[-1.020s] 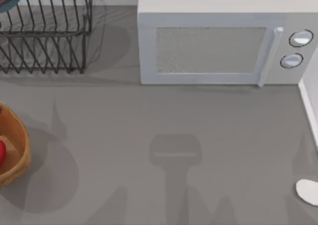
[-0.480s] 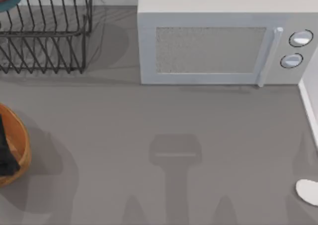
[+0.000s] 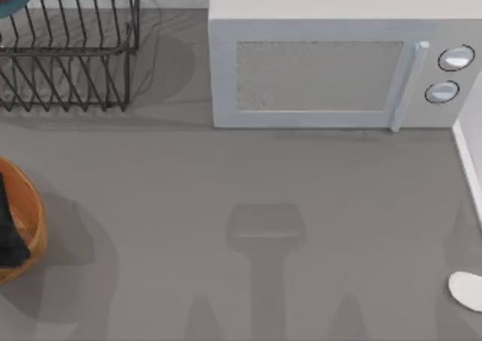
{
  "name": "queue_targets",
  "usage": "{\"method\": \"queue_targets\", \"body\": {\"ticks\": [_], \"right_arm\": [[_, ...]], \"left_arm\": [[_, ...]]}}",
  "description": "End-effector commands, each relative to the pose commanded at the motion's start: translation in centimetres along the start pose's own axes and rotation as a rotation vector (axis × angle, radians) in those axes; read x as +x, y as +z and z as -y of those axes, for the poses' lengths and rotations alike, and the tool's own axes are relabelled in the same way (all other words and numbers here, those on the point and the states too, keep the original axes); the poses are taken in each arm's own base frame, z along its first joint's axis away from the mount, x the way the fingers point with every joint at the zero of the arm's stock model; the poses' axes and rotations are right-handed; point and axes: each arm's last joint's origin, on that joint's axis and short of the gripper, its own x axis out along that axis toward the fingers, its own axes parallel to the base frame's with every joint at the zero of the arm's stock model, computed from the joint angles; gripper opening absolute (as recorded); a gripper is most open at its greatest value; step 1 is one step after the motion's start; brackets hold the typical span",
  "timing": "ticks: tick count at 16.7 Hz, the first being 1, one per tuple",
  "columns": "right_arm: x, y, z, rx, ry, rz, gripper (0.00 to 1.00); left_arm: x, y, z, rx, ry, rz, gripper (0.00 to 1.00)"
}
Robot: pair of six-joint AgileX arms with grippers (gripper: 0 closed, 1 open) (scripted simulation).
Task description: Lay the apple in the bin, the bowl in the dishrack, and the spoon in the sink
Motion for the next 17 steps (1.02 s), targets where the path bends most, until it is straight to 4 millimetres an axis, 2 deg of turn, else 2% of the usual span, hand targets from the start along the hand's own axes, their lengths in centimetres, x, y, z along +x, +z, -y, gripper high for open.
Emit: {"method": "queue_targets", "body": {"ticks": [3,6,11,14,17], "right_arm": [[0.4,1.1,0.2,-0.158,0.012,-0.198,1.00],[1.6,1.8,0.6,-0.386,0.100,-0.499,1.00],[4.6,2.5,1.3,-0.708,0.430,-0.969,1.00],[6.3,2.9,1.8,-0.814,0.651,-1.144,1.00],[7.7,3.0,2.2,-0.871,0.833,-1.243,1.00]], "left_arm": [[0.0,0.0,0.0,0.000,0.000,0.000,1.00],[0.0,0.0,0.0,0.000,0.000,0.000,1.00],[0.0,0.0,0.0,0.000,0.000,0.000,1.00],[0.0,0.0,0.0,0.000,0.000,0.000,1.00],[0.0,0.0,0.0,0.000,0.000,0.000,1.00]]}}
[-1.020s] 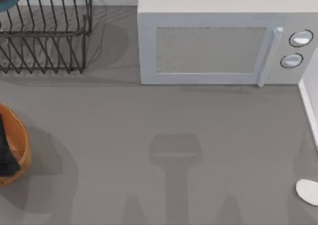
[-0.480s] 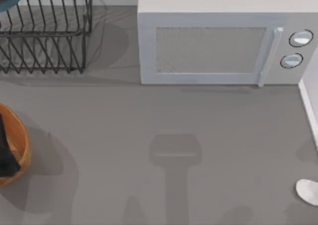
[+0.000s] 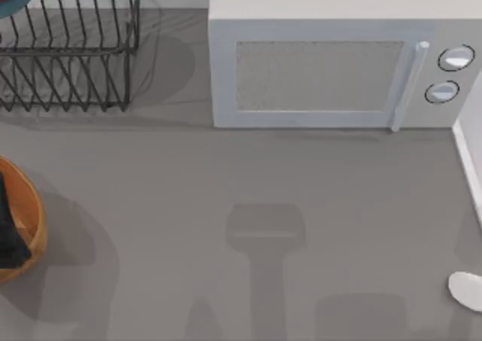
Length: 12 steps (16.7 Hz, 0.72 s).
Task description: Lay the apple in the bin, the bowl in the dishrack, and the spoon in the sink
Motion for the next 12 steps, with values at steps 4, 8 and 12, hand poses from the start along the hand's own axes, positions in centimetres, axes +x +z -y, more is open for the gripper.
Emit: {"method": "queue_targets", "body": {"ticks": [4,8,12], "right_arm": [[0.0,0.1,0.6,-0.048,0.057,-0.019,1.00],[0.0,0.2,0.5,-0.050,0.055,-0.018,1.00],[2.5,0.2,0.8,-0.047,0.058,-0.020,1.00]], "left_arm": [[0.0,0.0,0.0,0.000,0.000,0.000,1.00],[0.0,0.0,0.0,0.000,0.000,0.000,1.00],[0.0,0.0,0.0,0.000,0.000,0.000,1.00]]}}
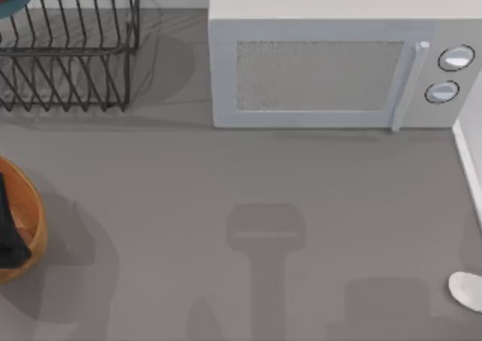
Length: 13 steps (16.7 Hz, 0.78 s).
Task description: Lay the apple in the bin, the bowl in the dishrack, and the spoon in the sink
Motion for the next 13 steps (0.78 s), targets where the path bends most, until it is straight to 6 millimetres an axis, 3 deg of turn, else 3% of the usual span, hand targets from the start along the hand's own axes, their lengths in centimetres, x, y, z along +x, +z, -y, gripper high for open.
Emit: {"method": "queue_targets", "body": {"ticks": [7,13], "right_arm": [[6.9,-0.1,-0.2,0.000,-0.005,0.001,1.00],[7.5,-0.2,-0.3,0.000,-0.002,0.000,1.00]], "left_arm": [[0.0,0.0,0.0,0.000,0.000,0.000,1.00],[0.0,0.0,0.0,0.000,0.000,0.000,1.00]]}}
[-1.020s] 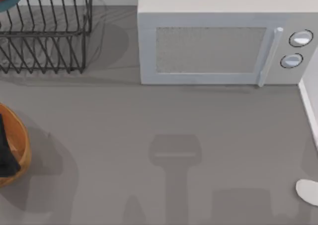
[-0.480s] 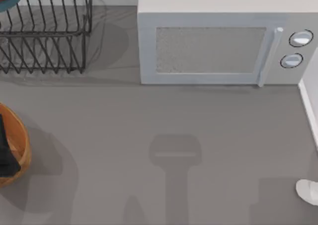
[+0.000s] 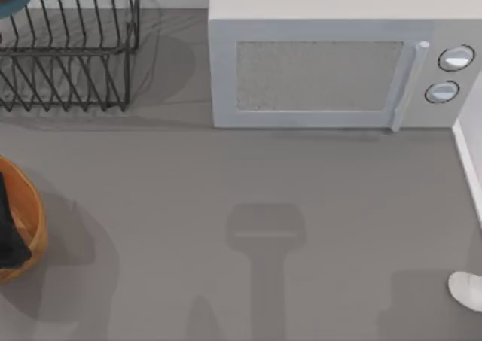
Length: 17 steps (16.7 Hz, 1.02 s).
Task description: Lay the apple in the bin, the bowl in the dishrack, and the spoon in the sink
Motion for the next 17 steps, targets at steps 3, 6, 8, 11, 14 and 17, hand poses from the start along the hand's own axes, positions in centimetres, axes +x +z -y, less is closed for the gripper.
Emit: {"method": "queue_targets", "body": {"ticks": [3,6,8,11,14,17], "right_arm": [[0.00,0.00,0.00,0.000,0.000,0.000,0.77],[0.00,0.00,0.00,0.000,0.000,0.000,0.55],[0.00,0.00,0.00,0.000,0.000,0.000,0.40],[0.00,0.00,0.00,0.000,0.000,0.000,0.17],[0.00,0.00,0.00,0.000,0.000,0.000,0.00],[0.00,0.00,0.00,0.000,0.000,0.000,0.00]], "left_arm": [[0.00,0.00,0.00,0.000,0.000,0.000,1.00],[0.00,0.00,0.00,0.000,0.000,0.000,1.00],[0.00,0.00,0.00,0.000,0.000,0.000,1.00],[0.00,0.00,0.00,0.000,0.000,0.000,1.00],[0.00,0.00,0.00,0.000,0.000,0.000,1.00],[0.00,0.00,0.00,0.000,0.000,0.000,1.00]]}}
